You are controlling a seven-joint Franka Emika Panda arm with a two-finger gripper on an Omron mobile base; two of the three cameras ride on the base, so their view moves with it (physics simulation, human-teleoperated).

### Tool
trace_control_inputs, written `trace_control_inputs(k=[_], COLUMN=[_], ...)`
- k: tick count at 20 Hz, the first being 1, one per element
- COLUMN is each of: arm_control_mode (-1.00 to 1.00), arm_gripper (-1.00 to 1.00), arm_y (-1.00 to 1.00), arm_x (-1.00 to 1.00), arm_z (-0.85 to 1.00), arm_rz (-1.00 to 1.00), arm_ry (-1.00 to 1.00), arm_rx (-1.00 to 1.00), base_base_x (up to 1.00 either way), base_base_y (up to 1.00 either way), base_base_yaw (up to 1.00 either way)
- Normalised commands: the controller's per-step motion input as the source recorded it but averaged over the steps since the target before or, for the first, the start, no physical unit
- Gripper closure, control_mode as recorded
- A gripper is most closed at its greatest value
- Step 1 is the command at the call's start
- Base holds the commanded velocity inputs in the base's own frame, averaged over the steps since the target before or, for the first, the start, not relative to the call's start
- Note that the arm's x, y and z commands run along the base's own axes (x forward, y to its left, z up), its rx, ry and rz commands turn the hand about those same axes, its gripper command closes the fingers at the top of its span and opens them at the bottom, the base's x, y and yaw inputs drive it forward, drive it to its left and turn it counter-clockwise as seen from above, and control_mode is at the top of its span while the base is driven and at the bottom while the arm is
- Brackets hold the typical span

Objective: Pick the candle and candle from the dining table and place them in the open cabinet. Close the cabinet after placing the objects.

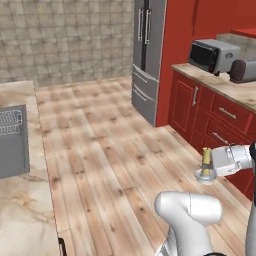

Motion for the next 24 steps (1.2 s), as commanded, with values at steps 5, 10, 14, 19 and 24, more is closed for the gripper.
trace_control_inputs(k=[5,10,14,19,24], arm_control_mode=[1.00,1.00,1.00,1.00,1.00], arm_gripper=[1.00,1.00,1.00,1.00,1.00], arm_y=[0.00,0.00,0.00,0.00,0.00], arm_x=[0.00,0.00,0.00,0.00,0.00], arm_z=[0.00,0.00,0.00,0.00,0.00], arm_rz=[0.00,0.00,0.00,0.00,0.00], arm_ry=[0.00,0.00,0.00,0.00,0.00], arm_rx=[0.00,0.00,0.00,0.00,0.00], base_base_x=[0.10,0.23,0.35,0.43,0.52], base_base_y=[0.01,0.00,0.02,0.08,0.13], base_base_yaw=[-0.22,-0.24,-0.19,-0.17,-0.12])
